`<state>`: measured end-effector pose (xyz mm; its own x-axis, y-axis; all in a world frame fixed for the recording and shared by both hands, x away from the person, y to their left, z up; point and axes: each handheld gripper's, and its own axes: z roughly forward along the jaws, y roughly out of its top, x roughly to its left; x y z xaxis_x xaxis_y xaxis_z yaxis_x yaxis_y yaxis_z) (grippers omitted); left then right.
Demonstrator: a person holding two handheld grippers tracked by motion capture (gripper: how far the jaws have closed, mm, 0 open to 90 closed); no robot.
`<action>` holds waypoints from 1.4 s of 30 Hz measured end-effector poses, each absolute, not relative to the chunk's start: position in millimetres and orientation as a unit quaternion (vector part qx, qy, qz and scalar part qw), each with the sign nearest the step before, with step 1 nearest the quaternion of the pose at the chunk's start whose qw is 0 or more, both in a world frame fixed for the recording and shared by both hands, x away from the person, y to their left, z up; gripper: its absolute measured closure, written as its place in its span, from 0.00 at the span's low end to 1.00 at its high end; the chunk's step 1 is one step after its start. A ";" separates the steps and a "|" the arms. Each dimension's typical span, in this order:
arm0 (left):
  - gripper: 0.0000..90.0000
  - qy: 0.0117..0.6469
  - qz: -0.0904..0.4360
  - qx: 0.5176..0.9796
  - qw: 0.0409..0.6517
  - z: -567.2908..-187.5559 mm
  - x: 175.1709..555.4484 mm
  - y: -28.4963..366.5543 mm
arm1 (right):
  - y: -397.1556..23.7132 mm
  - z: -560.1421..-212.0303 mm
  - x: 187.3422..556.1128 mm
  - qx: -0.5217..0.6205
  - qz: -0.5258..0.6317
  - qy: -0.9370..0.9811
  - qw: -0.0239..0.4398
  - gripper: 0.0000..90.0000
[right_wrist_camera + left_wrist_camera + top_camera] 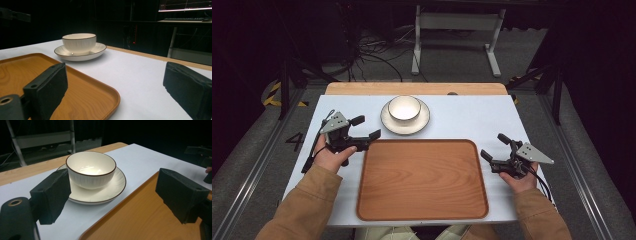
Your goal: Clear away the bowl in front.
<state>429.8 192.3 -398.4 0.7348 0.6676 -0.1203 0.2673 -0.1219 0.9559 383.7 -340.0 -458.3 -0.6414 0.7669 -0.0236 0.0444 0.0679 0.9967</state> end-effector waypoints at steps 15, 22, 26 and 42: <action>0.18 0.317 0.157 0.736 0.577 -390.0 456.3 177.9 | -339.6 -458.2 383.9 0.304 0.610 0.670 0.294 0.07; 0.18 0.299 0.142 0.747 0.576 -388.8 470.9 165.9 | -339.6 -458.2 383.9 0.302 0.609 0.671 0.295 0.07; 0.19 0.287 0.142 0.756 0.571 -383.6 478.0 161.1 | -339.7 -458.2 384.0 0.302 0.609 0.671 0.295 0.07; 0.25 0.258 0.110 0.787 0.549 -381.4 505.3 144.8 | -339.5 -458.2 384.0 0.303 0.608 0.672 0.295 0.08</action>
